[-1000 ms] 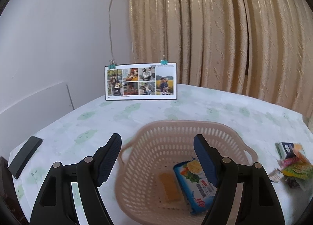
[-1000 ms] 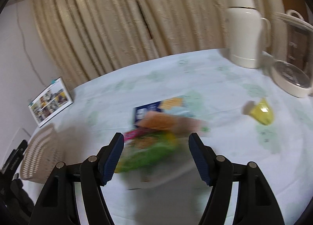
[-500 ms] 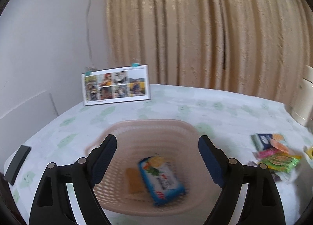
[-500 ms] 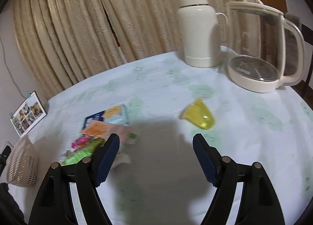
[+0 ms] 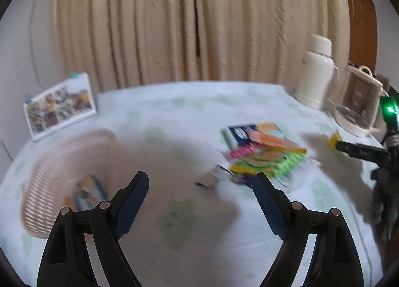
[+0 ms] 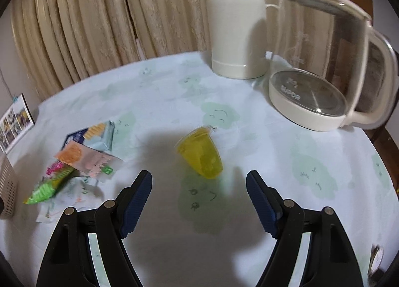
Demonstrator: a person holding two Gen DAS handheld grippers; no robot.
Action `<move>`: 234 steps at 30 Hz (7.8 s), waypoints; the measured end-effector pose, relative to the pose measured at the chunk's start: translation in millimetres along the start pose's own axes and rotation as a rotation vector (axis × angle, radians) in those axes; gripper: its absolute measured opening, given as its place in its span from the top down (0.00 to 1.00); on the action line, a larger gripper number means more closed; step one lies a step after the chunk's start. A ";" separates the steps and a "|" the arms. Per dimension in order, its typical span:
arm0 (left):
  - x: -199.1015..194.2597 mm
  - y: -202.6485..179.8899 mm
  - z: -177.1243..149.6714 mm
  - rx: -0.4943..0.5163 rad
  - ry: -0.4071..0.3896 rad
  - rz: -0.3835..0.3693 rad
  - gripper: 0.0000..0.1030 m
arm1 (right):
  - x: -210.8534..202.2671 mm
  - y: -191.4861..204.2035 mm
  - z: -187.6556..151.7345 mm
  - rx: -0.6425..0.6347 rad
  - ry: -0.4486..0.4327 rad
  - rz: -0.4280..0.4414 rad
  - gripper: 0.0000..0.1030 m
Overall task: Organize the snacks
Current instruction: 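Grasp the yellow jelly cup with the right gripper while the left grasps a small wrapped snack, then drop the wrapped snack into the basket with the left gripper while the right lifts the jelly cup, then lower the yellow jelly cup into the basket and open the right gripper, then move both grippers back to the snack pile on the table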
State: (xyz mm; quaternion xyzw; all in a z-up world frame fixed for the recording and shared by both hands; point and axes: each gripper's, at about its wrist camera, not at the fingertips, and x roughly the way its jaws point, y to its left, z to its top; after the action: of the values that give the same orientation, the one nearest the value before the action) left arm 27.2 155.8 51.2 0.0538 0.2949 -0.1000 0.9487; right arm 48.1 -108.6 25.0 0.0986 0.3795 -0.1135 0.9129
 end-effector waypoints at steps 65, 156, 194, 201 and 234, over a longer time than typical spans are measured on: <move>66.8 2.3 17.5 0.027 0.148 -0.131 0.76 | 10.9 -6.3 11.0 0.131 -0.005 0.183 0.52; -43.2 193.9 27.2 -0.576 -0.178 0.431 0.44 | -65.8 208.6 18.2 -0.080 -0.022 0.607 0.68; -52.3 195.6 22.3 -0.596 -0.206 0.424 0.44 | -48.4 318.1 -18.0 -0.220 0.080 0.758 0.58; -45.3 181.9 25.9 -0.545 -0.189 0.412 0.44 | -44.1 294.8 -13.0 -0.187 0.041 0.684 0.58; -0.9 54.9 23.9 -0.147 -0.052 0.101 0.28 | -1.3 129.6 2.4 0.160 0.051 0.352 0.51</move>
State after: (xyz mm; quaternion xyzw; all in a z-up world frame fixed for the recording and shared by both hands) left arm 51.7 205.6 73.7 -0.0035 0.2738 -0.0315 0.9613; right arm 85.3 14.7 39.8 0.2387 0.3689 0.0207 0.8981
